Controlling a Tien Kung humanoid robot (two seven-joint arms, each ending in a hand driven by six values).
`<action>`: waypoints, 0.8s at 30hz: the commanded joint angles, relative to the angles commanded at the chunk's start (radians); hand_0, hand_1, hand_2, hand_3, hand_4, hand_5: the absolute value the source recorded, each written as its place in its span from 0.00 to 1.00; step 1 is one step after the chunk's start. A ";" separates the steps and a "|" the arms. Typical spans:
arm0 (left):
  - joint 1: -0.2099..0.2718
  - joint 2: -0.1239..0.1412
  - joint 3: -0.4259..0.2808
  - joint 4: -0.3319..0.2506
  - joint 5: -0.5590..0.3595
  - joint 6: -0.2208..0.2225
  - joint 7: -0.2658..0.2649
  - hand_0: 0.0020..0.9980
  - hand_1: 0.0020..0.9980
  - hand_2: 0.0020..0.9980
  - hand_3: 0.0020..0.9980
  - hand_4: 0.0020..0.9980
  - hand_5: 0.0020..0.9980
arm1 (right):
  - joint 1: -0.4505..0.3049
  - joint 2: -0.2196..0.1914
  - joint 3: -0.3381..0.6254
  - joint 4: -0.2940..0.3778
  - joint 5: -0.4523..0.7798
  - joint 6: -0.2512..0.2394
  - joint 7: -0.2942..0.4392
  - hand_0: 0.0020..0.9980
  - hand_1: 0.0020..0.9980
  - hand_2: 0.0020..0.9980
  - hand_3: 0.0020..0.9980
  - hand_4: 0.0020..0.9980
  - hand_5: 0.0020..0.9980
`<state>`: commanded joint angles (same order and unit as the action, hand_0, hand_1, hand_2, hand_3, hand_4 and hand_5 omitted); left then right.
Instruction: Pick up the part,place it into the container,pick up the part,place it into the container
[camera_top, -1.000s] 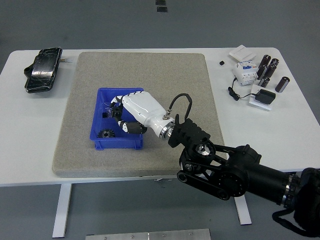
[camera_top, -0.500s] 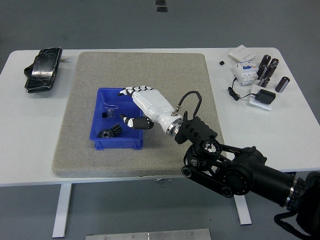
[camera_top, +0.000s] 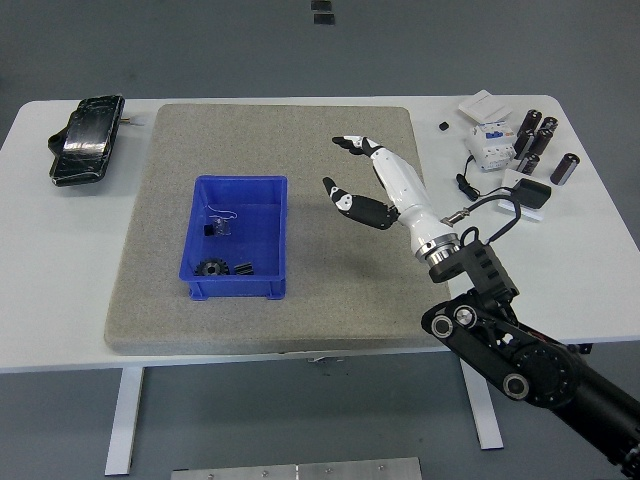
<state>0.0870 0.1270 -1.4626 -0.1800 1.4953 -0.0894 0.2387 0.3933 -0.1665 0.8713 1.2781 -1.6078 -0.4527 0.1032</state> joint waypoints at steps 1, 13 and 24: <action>0.000 0.001 0.000 0.000 0.000 0.000 -0.001 0.67 0.65 0.62 0.62 0.72 0.59 | -0.020 -0.005 0.018 0.006 0.029 0.001 0.024 0.83 0.78 0.79 0.75 0.66 0.33; 0.007 0.006 0.000 0.000 -0.001 0.005 -0.003 0.67 0.65 0.62 0.62 0.72 0.59 | -0.251 -0.012 0.132 0.073 0.358 0.038 0.253 0.87 0.81 0.82 0.79 0.73 0.39; 0.008 0.004 -0.003 0.000 0.004 0.004 -0.004 0.67 0.65 0.62 0.62 0.72 0.59 | -0.271 -0.012 0.171 0.079 0.201 0.004 0.153 0.88 0.81 0.82 0.78 0.72 0.38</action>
<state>0.0952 0.1306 -1.4651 -0.1800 1.4996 -0.0855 0.2347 0.1219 -0.1787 1.0422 1.3568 -1.4070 -0.4491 0.2562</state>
